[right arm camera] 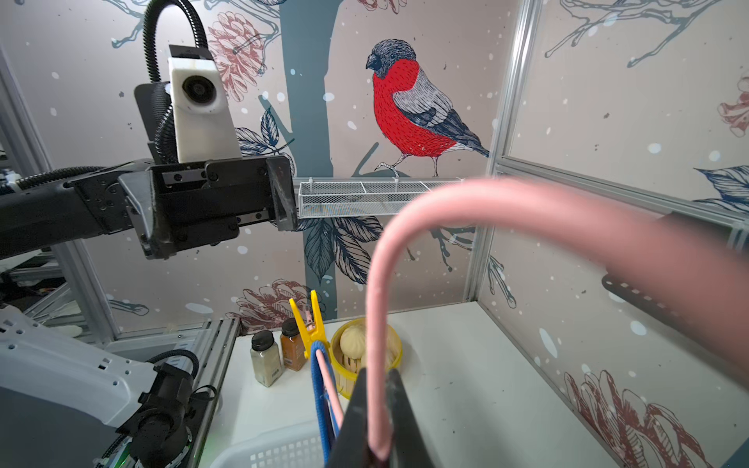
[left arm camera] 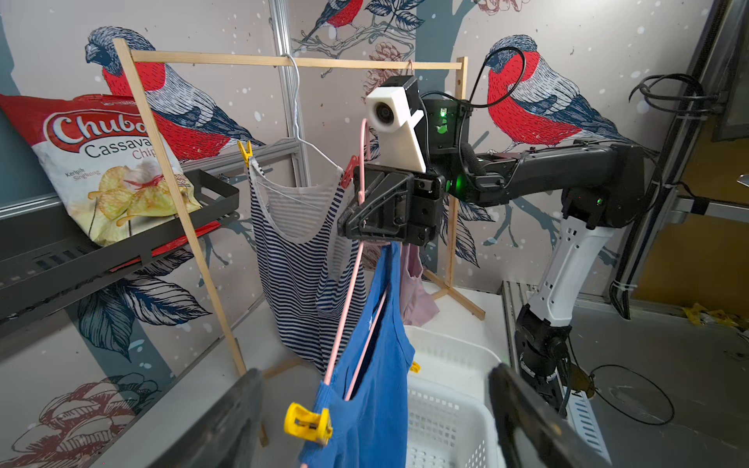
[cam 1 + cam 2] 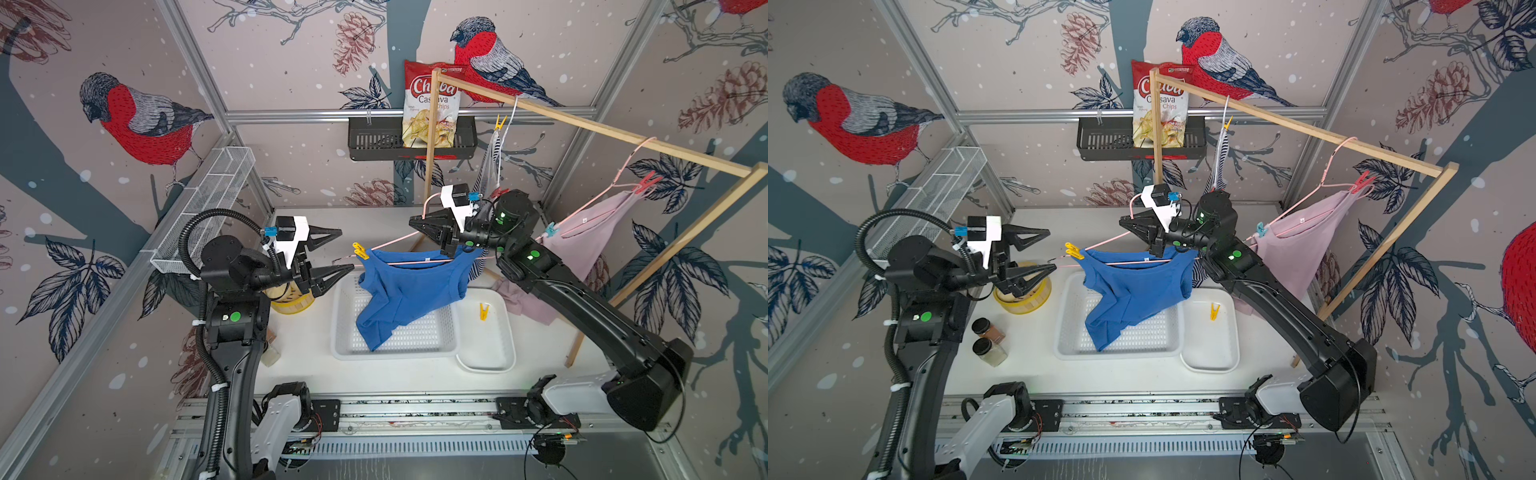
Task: Remove the clothespins securing tank tops to the hanger
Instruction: Remove the clothespin from the hanger.
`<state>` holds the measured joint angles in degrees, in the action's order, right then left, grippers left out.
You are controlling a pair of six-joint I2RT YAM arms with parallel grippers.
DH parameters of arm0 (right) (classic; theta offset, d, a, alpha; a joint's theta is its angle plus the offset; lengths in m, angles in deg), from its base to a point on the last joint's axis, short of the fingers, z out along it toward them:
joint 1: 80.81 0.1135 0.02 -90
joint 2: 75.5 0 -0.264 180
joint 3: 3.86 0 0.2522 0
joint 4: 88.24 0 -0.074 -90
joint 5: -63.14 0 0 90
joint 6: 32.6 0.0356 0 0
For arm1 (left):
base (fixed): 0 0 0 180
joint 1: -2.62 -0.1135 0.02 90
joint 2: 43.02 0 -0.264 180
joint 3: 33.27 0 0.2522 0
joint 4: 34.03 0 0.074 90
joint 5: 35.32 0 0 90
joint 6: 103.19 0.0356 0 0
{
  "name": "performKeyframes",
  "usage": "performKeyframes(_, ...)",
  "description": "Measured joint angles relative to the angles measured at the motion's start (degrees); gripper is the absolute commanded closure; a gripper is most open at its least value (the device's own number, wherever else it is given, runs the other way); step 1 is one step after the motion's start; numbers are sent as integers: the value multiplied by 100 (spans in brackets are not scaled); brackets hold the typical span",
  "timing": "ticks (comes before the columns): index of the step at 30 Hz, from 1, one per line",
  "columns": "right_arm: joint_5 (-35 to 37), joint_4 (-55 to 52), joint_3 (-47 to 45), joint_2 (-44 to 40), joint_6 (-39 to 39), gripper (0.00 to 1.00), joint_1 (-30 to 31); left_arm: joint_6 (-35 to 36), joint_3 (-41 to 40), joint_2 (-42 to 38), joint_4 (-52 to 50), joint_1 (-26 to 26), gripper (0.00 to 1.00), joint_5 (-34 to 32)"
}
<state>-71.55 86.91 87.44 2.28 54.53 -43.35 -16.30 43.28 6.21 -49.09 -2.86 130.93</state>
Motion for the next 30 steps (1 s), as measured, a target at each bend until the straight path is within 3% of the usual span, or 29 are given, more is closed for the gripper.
performKeyframes(15,-632,7,273,131,133,100,-11,-144,-557,-13,535,79,27,-409)
performKeyframes(23,-658,96,308,295,291,100,20,-90,-728,0,450,595,34,-634)
performKeyframes(30,-693,247,280,291,435,100,44,-90,-793,81,448,647,50,-887)
